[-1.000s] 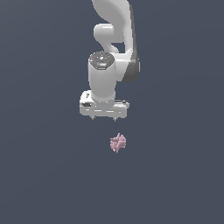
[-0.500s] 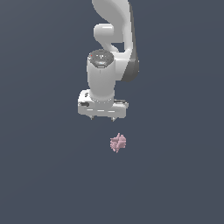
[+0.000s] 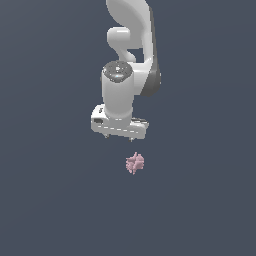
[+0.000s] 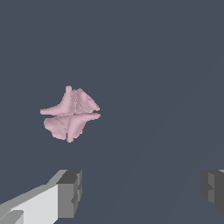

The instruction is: Pick up the object and move it to a goal position.

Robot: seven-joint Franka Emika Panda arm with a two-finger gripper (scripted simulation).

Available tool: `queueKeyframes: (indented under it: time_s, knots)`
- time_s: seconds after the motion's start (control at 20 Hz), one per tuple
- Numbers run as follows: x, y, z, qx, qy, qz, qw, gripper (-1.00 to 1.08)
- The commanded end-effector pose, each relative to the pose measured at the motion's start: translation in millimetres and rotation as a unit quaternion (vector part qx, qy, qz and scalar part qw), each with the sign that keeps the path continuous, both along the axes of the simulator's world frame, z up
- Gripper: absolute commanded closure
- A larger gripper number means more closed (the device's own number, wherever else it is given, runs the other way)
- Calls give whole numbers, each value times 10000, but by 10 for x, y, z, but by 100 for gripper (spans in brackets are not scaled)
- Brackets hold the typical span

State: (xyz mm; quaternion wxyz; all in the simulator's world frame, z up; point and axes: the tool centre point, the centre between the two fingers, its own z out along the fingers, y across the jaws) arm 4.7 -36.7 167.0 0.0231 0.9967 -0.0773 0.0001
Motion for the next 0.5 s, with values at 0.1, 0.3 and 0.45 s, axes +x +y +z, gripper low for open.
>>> queueKeyframes:
  time_s: [0.1, 0.3, 0.45]
  knots:
    - [63, 64, -59, 28, -18, -414, 9991, -92]
    - [135, 138, -128, 59, -37, -895, 9960, -92]
    - [191, 199, -184, 82, -50, -1278, 9918, -92]
